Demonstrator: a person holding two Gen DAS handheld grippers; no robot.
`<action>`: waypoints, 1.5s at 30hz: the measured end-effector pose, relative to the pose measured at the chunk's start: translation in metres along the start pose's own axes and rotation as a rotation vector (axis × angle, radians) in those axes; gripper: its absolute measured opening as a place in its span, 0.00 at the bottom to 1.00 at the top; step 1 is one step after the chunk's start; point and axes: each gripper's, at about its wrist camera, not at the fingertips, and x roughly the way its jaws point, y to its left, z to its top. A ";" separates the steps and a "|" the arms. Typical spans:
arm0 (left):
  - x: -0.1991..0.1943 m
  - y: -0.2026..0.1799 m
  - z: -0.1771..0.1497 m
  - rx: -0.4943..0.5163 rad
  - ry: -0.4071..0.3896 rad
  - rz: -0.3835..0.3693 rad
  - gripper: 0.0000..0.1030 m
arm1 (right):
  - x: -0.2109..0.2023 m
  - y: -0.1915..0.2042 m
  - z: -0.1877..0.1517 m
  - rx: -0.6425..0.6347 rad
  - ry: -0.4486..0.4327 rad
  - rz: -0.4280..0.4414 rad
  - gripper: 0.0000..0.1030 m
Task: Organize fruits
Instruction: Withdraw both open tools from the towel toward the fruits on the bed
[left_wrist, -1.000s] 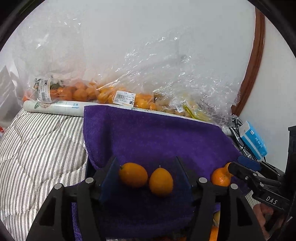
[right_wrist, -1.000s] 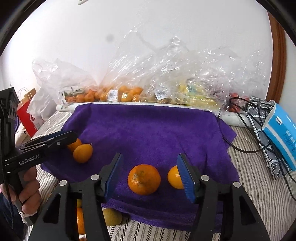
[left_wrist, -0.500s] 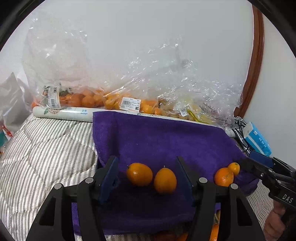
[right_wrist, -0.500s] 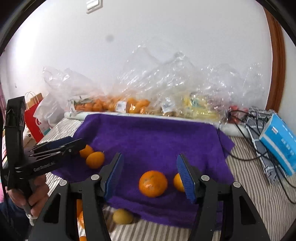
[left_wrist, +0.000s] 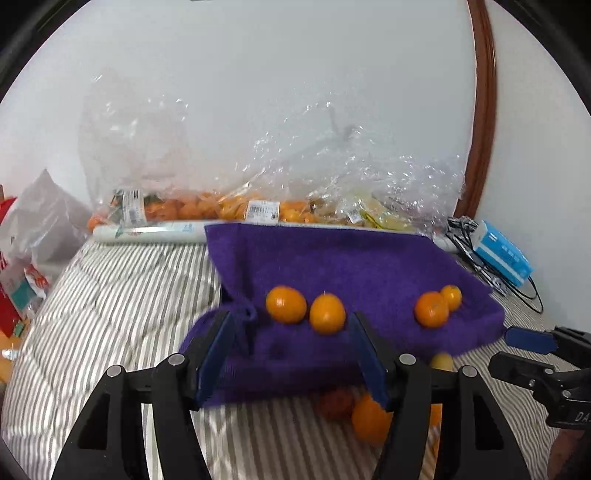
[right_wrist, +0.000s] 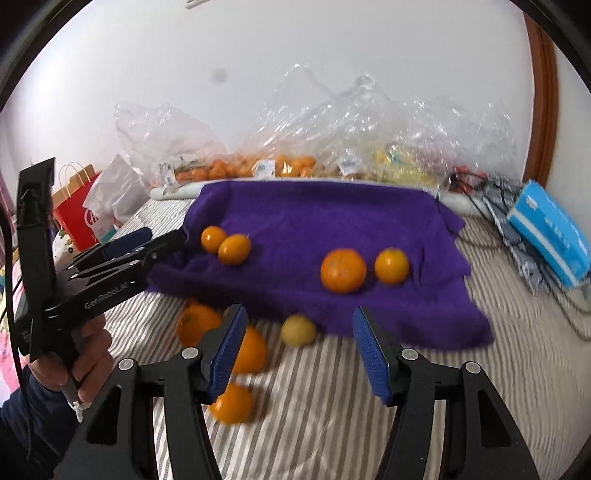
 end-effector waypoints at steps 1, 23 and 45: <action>-0.001 0.006 -0.004 -0.035 0.033 -0.023 0.60 | 0.000 0.000 -0.005 0.018 0.013 0.010 0.58; -0.013 0.028 -0.024 -0.112 0.097 0.020 0.60 | -0.001 0.019 -0.029 0.020 0.016 0.010 0.58; -0.008 0.027 -0.023 -0.108 0.112 0.014 0.60 | 0.034 0.012 -0.022 -0.004 0.066 0.039 0.58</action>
